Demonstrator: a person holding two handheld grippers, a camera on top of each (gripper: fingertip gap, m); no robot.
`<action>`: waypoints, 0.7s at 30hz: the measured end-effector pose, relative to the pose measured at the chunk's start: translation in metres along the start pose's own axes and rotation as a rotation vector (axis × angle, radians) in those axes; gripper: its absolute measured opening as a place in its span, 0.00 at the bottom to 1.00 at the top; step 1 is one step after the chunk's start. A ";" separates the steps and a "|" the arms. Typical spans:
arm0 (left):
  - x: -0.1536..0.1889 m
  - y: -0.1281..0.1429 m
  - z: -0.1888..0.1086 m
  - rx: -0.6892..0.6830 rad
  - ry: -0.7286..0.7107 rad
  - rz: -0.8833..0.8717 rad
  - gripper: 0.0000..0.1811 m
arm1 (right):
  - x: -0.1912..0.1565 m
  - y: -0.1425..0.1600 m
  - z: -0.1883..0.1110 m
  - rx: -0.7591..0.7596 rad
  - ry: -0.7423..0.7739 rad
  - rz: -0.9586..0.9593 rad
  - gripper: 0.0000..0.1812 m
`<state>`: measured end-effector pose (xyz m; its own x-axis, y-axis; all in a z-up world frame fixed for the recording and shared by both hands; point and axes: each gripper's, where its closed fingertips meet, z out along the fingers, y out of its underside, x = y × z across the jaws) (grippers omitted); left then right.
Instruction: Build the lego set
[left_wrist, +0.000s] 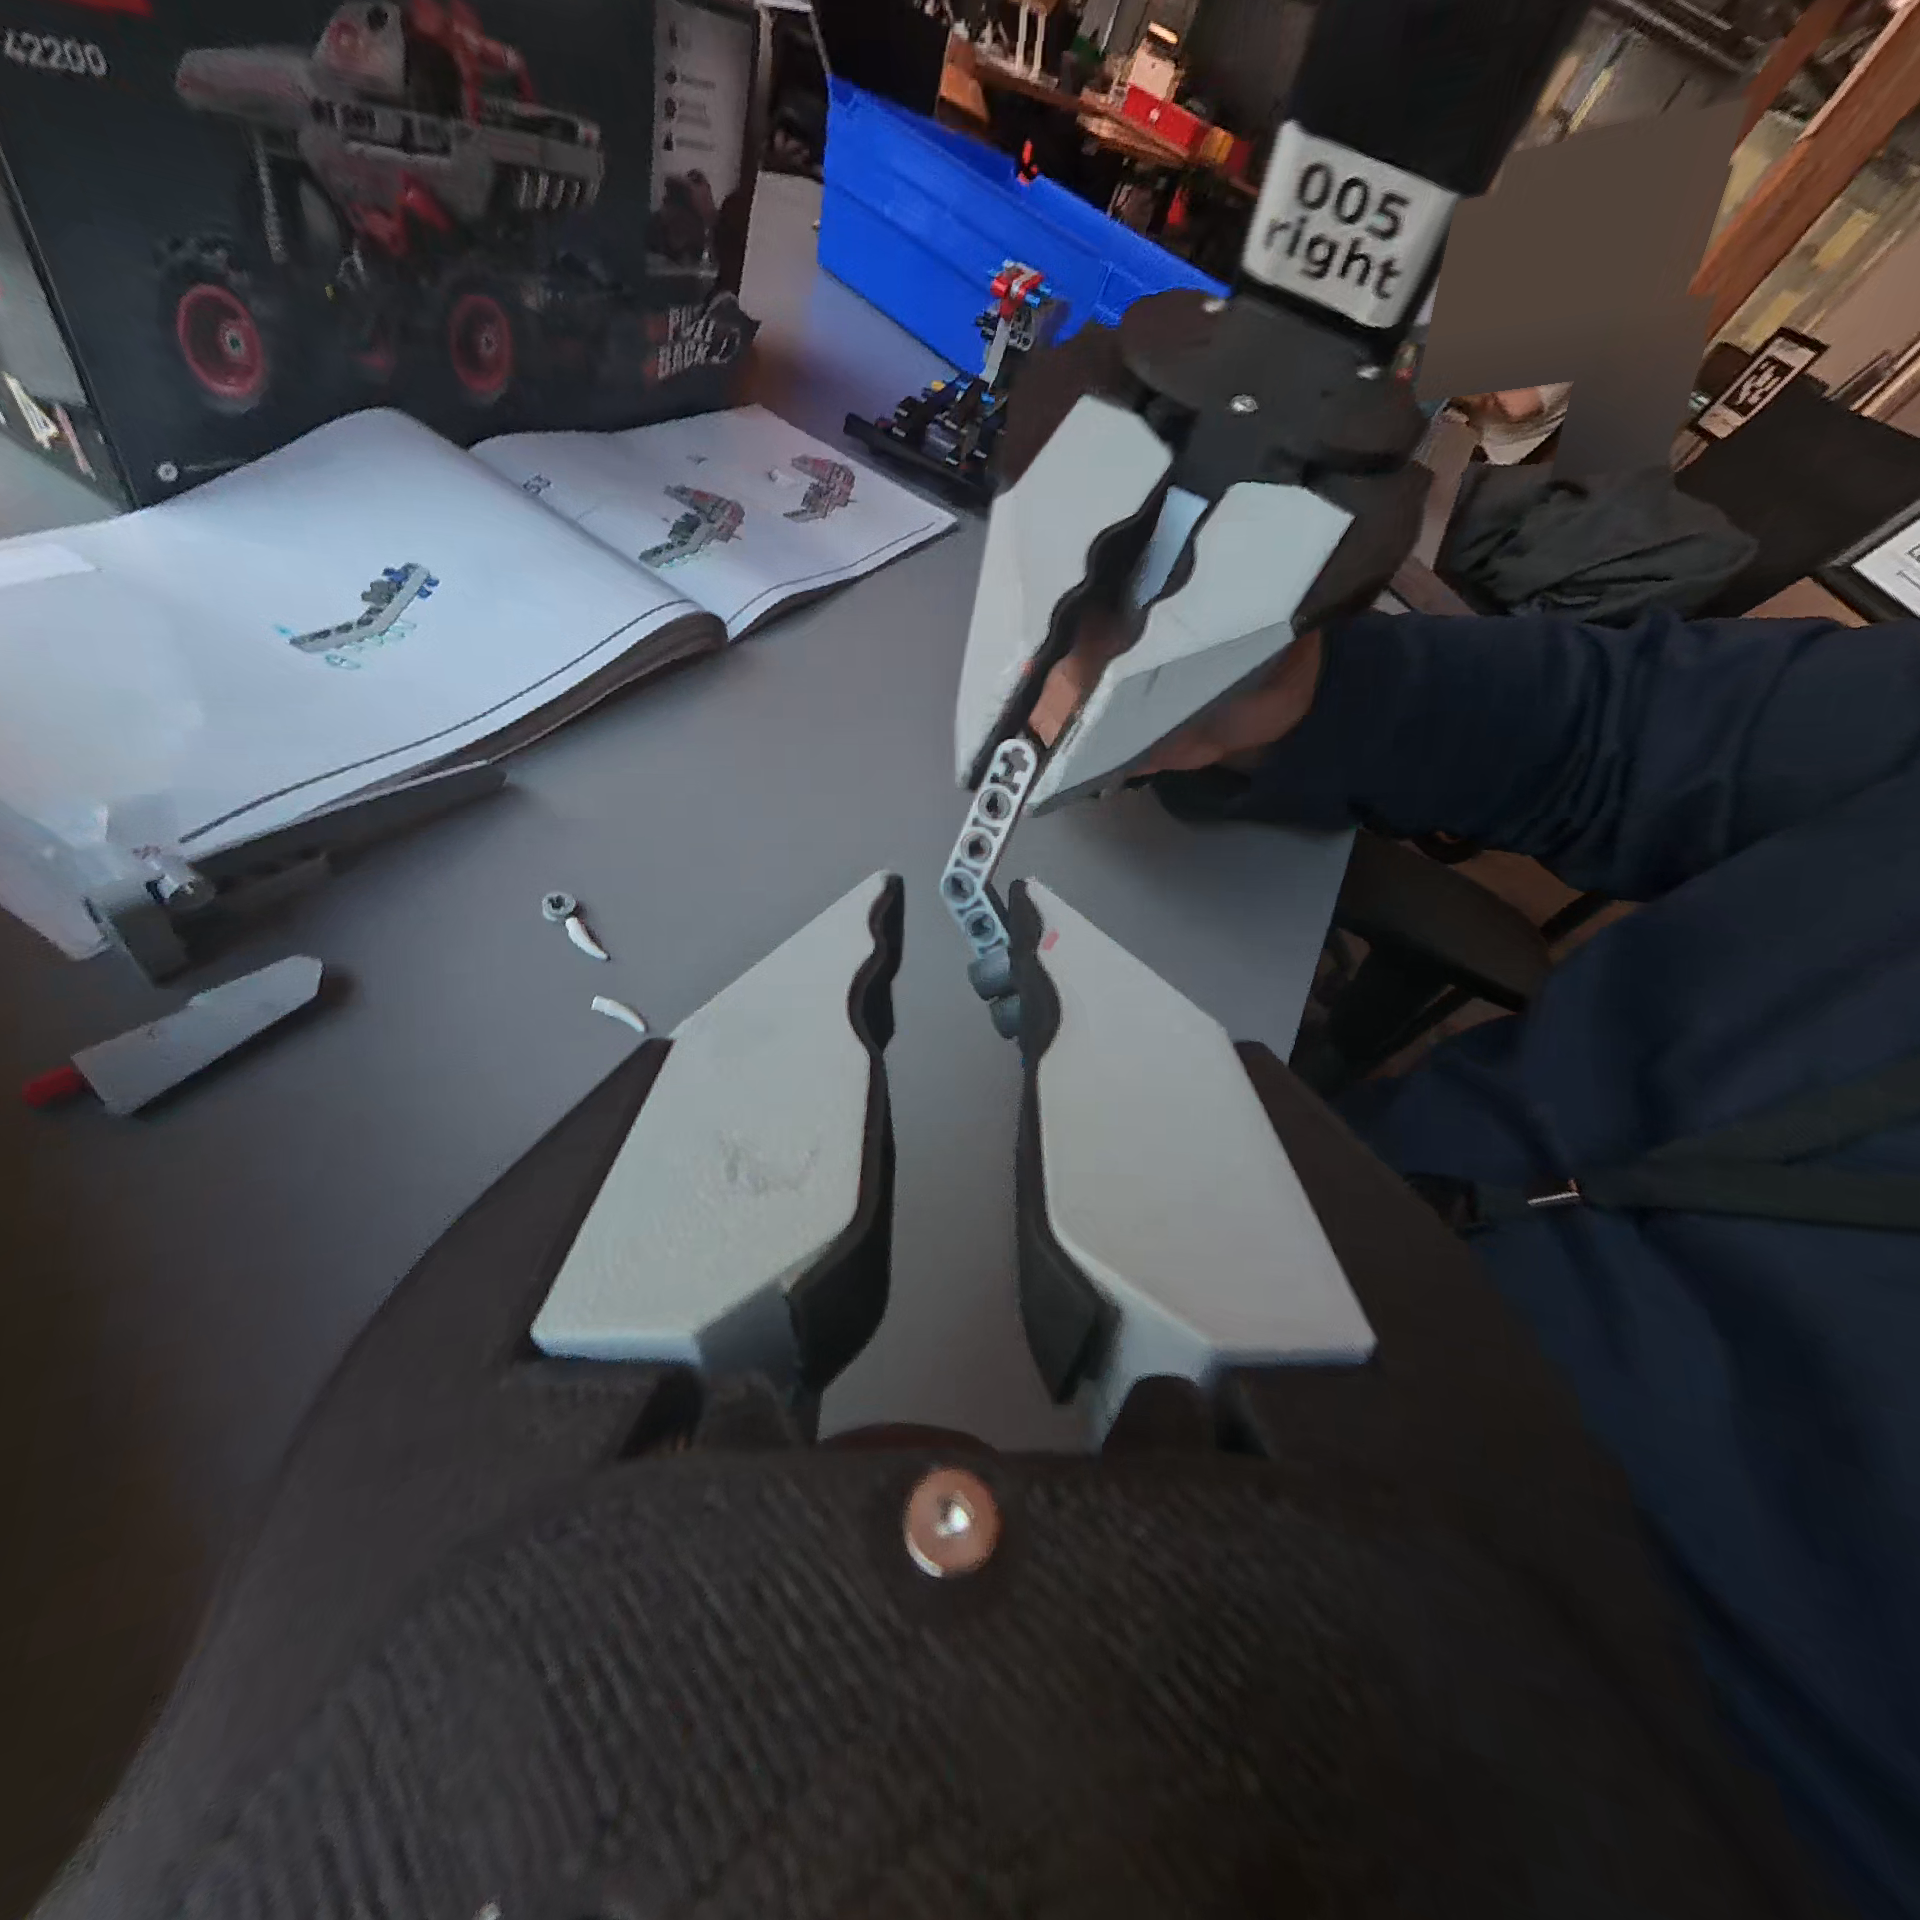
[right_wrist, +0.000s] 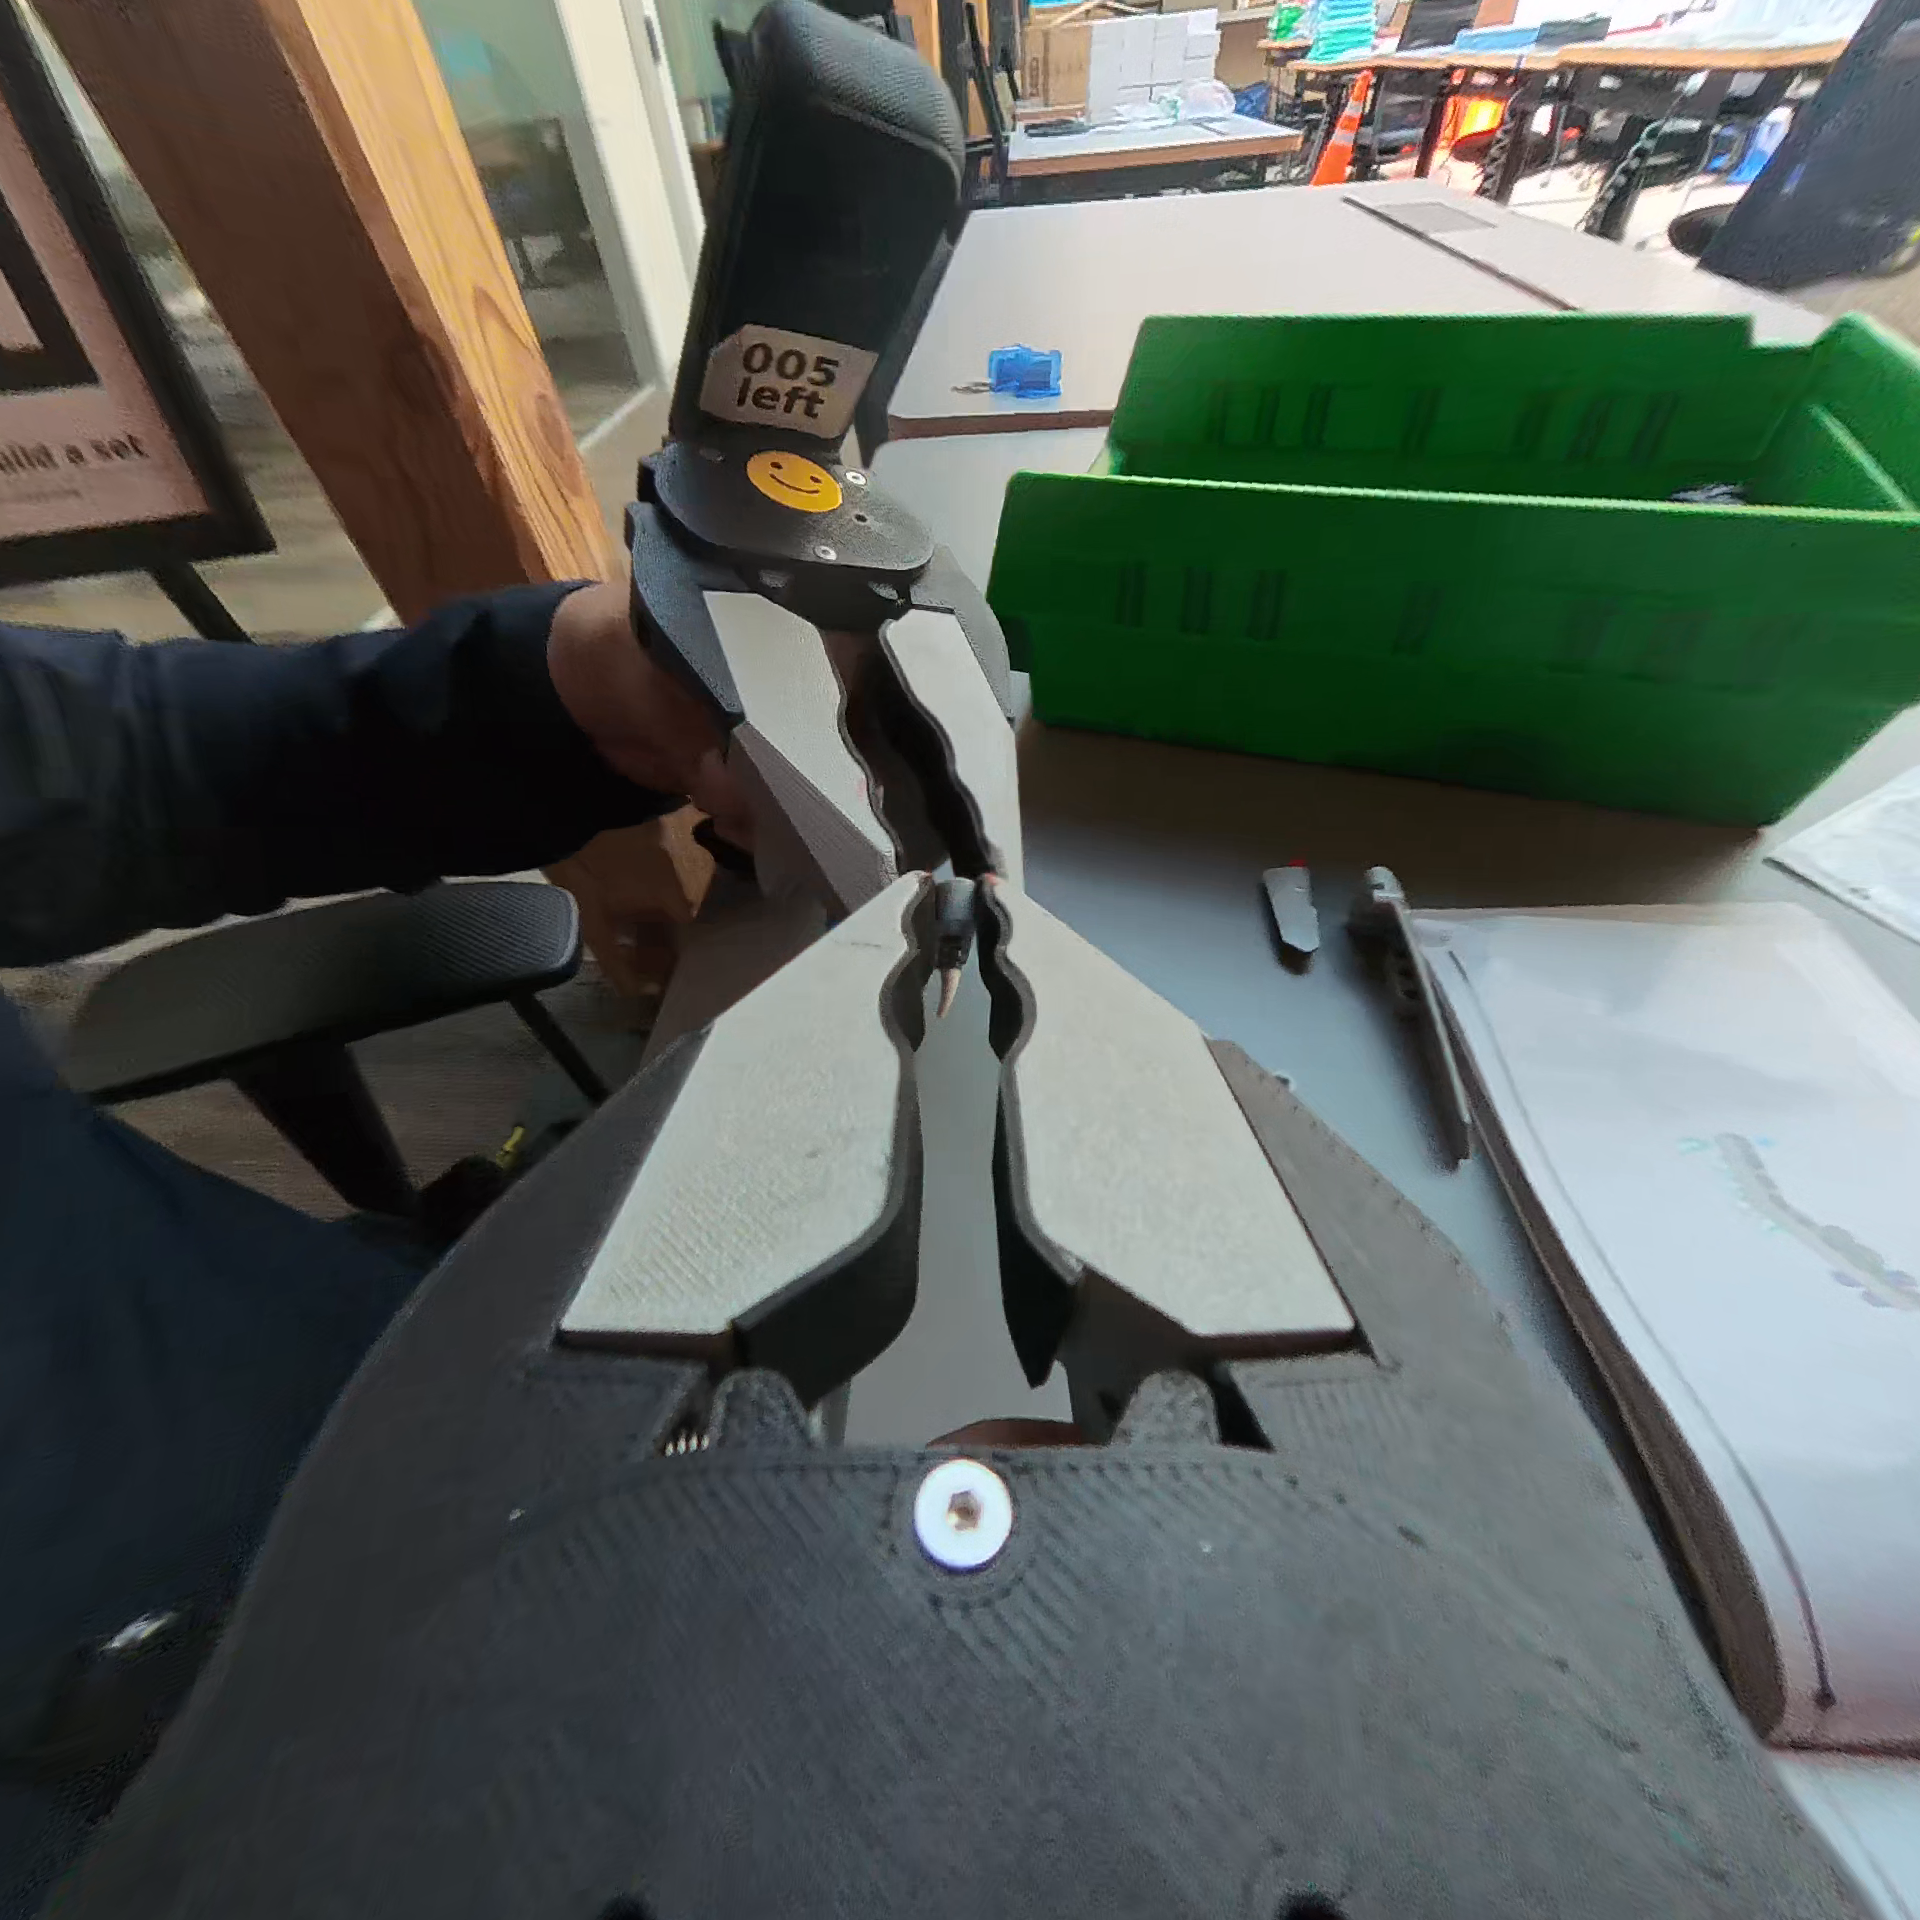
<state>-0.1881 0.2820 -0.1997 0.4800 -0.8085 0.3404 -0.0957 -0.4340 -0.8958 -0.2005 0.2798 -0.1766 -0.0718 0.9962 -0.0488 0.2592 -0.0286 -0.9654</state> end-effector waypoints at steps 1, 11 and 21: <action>-0.001 0.002 -0.001 -0.015 -0.013 -0.001 0.11 | -0.002 0.000 0.001 -0.008 0.020 -0.039 0.02; 0.007 0.012 -0.009 -0.061 -0.014 0.013 0.05 | -0.012 -0.010 0.006 -0.003 0.092 -0.208 0.02; 0.007 0.013 -0.011 -0.034 0.013 -0.039 0.04 | -0.015 -0.005 0.012 -0.030 0.070 -0.211 0.02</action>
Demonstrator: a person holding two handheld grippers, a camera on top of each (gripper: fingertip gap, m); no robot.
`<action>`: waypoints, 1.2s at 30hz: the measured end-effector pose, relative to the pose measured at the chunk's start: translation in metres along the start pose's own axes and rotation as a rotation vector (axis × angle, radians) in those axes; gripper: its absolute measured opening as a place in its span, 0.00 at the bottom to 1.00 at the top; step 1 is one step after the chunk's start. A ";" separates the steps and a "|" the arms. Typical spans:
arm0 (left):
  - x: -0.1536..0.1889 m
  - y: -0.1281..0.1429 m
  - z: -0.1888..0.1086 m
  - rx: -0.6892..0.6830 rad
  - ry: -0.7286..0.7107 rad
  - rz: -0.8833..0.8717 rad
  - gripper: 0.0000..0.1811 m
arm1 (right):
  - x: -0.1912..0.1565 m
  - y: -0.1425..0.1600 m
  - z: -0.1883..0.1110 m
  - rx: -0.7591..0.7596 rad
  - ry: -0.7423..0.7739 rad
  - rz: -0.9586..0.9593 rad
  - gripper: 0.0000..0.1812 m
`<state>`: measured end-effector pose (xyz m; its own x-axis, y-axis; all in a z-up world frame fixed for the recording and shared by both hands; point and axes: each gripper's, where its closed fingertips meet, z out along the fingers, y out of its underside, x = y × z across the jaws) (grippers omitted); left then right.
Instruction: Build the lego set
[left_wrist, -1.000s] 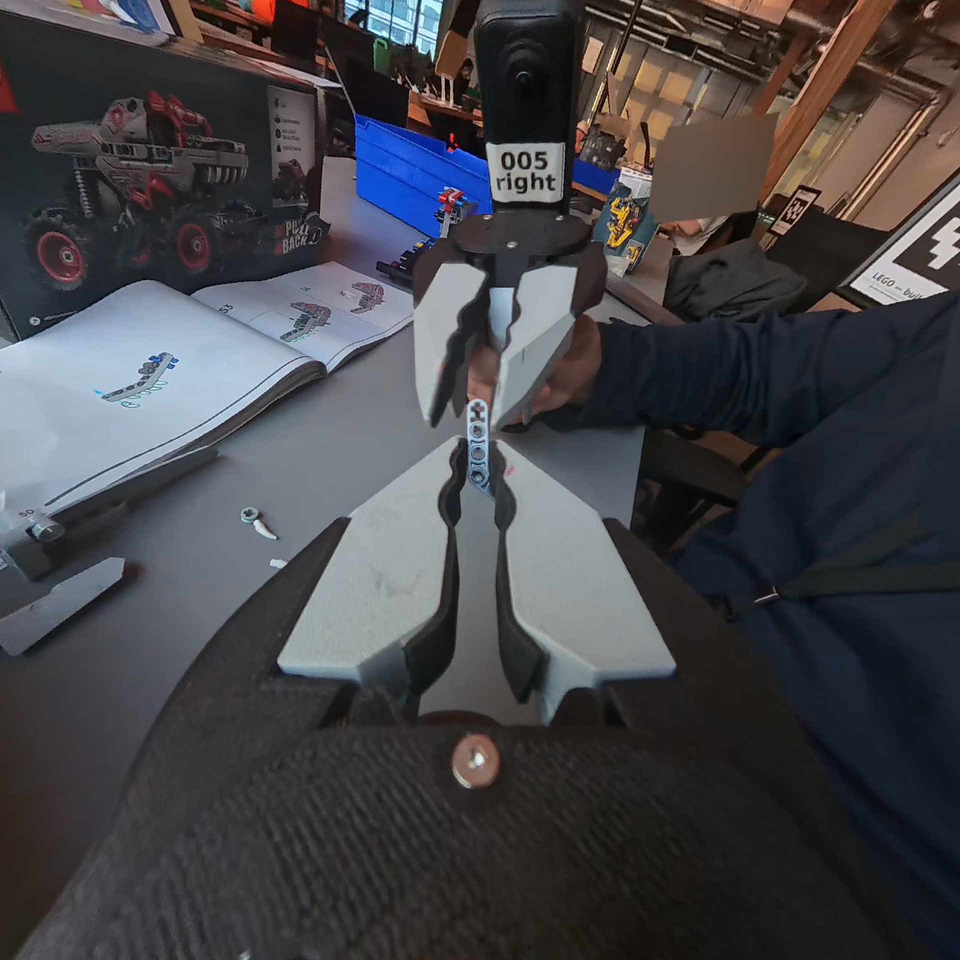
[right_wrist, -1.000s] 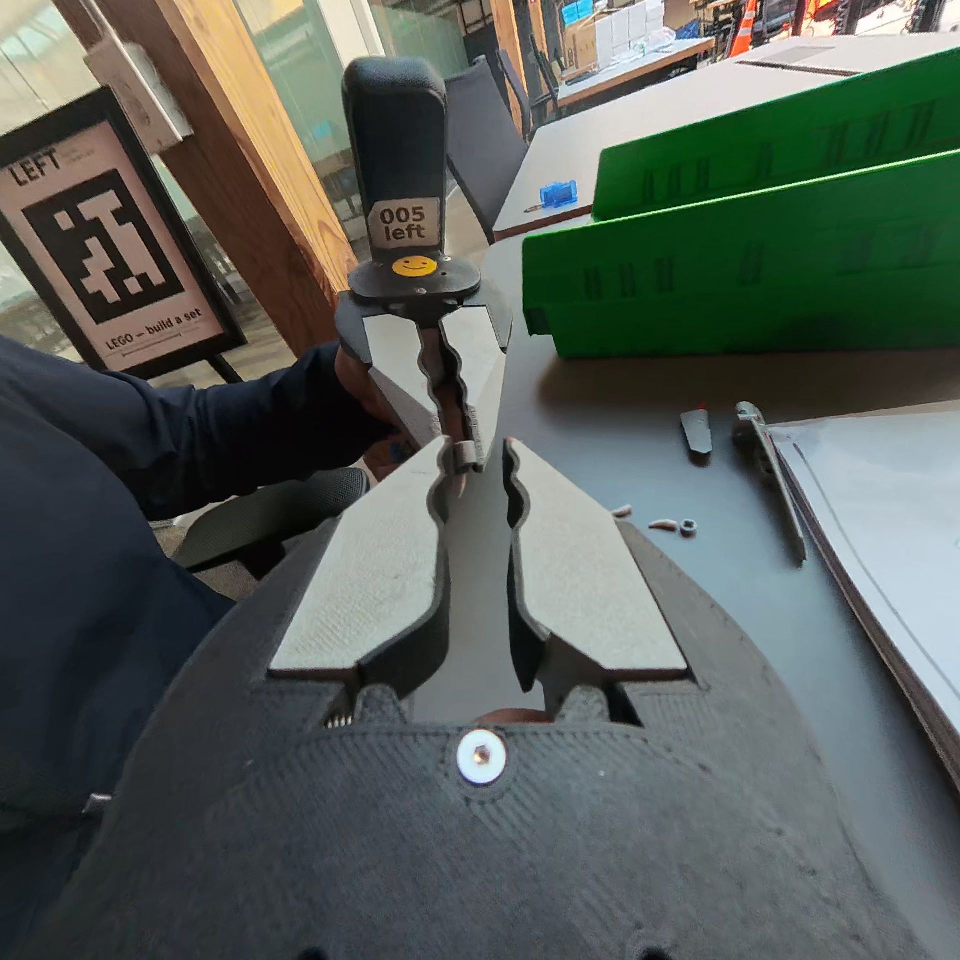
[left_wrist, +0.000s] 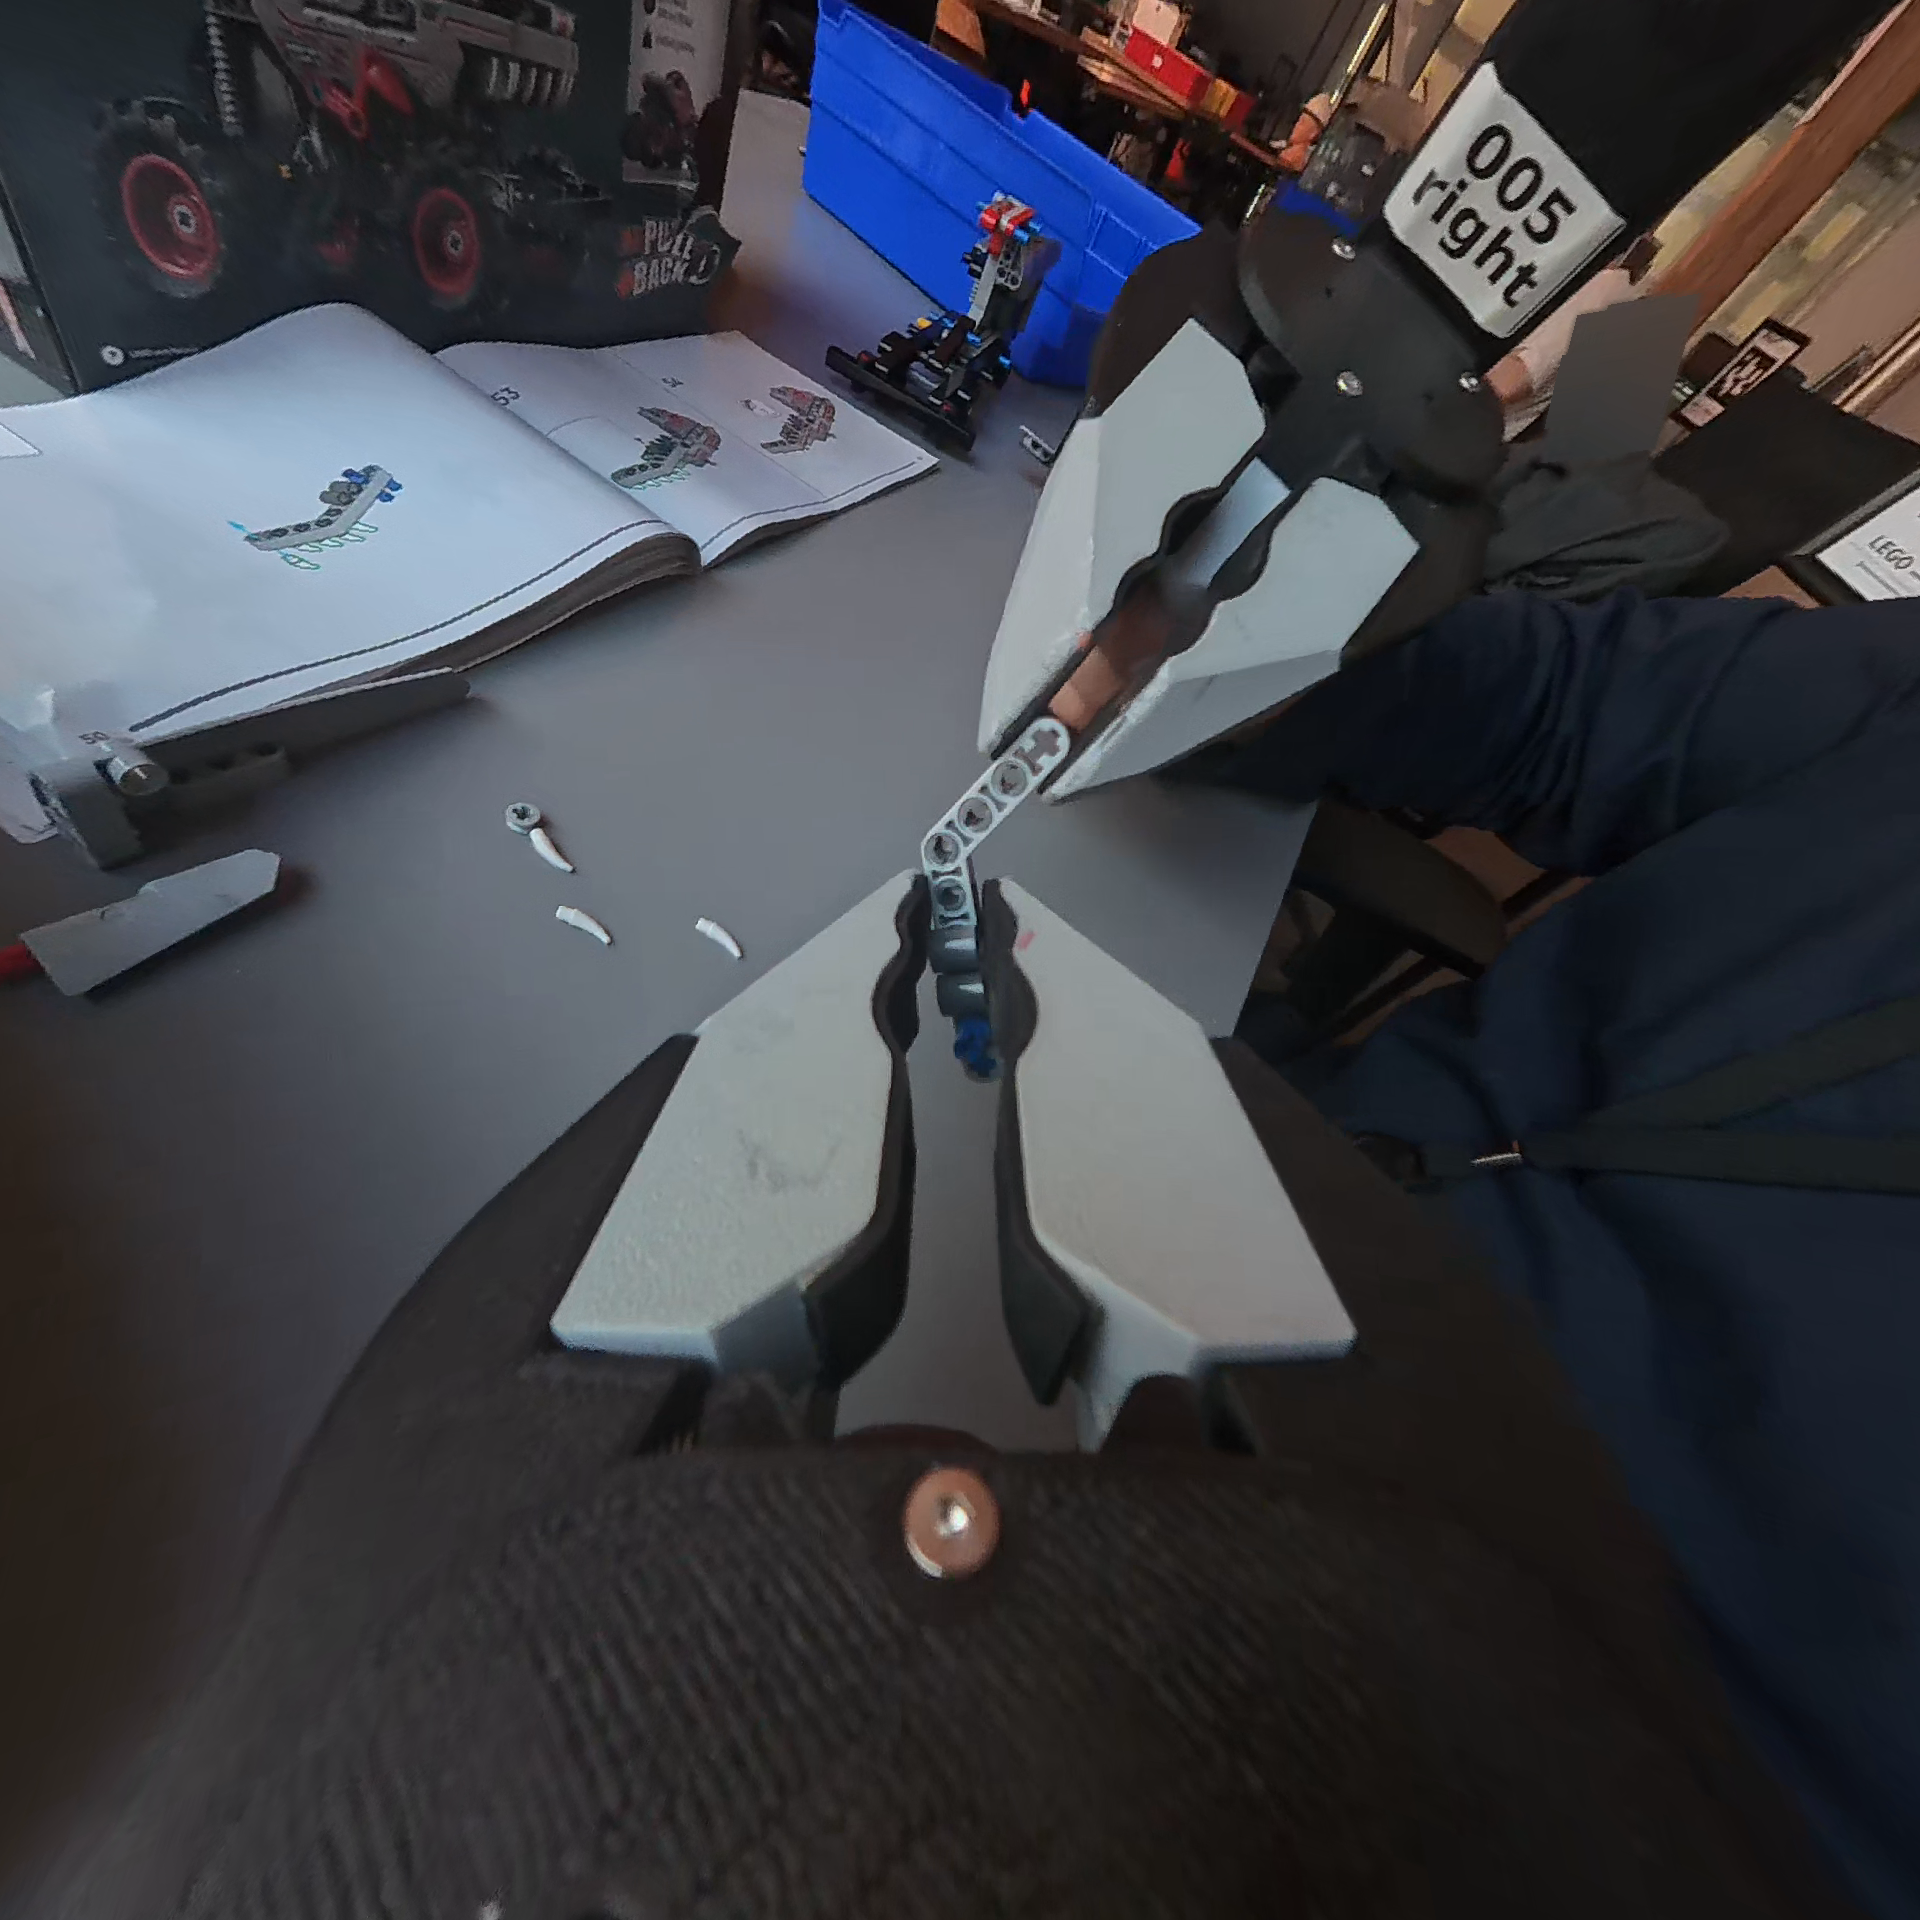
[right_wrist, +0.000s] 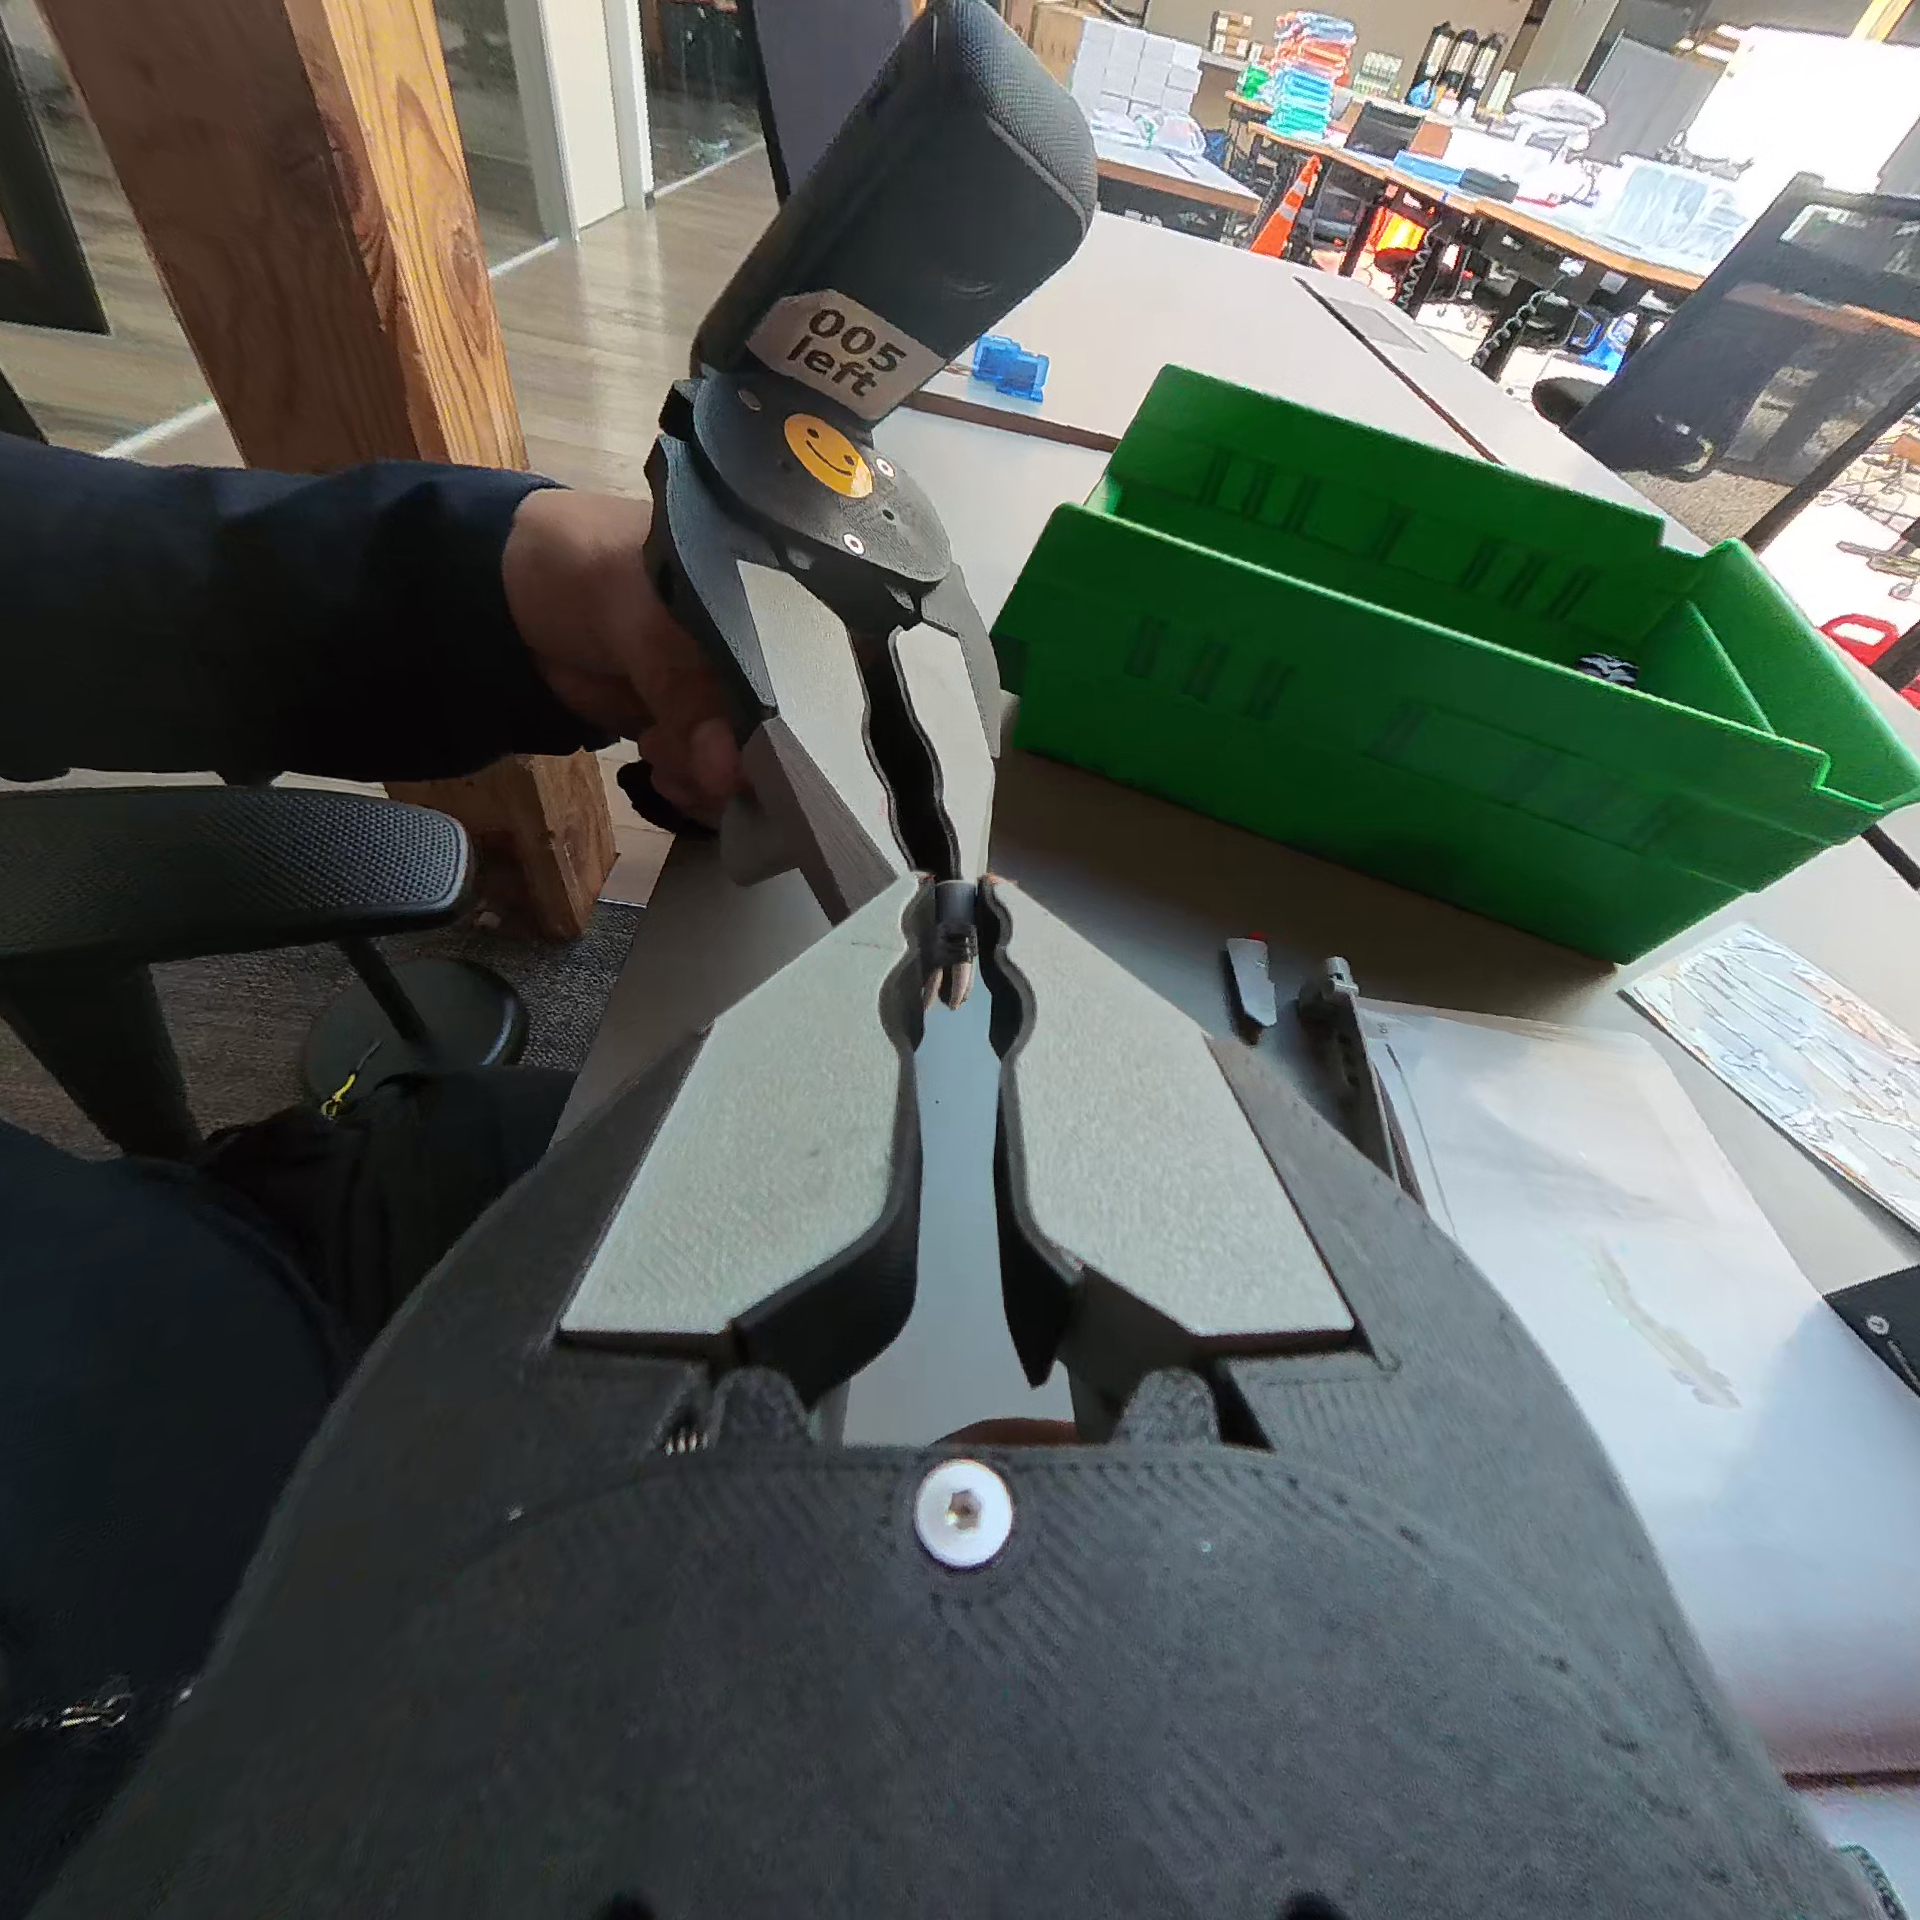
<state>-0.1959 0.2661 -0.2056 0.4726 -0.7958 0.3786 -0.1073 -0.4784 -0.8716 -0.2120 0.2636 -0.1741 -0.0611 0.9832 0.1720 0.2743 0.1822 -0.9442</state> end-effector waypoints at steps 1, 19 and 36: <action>0.001 0.002 0.000 -0.005 0.006 -0.007 0.04 | -0.001 0.001 0.000 -0.007 -0.004 -0.005 0.02; -0.034 0.015 -0.027 -0.021 -0.167 -0.100 0.03 | 0.036 0.098 0.003 -0.407 0.114 0.557 0.17; -0.031 0.011 -0.039 0.101 -0.131 -0.167 0.03 | 0.023 0.097 0.028 -0.491 0.181 0.165 0.00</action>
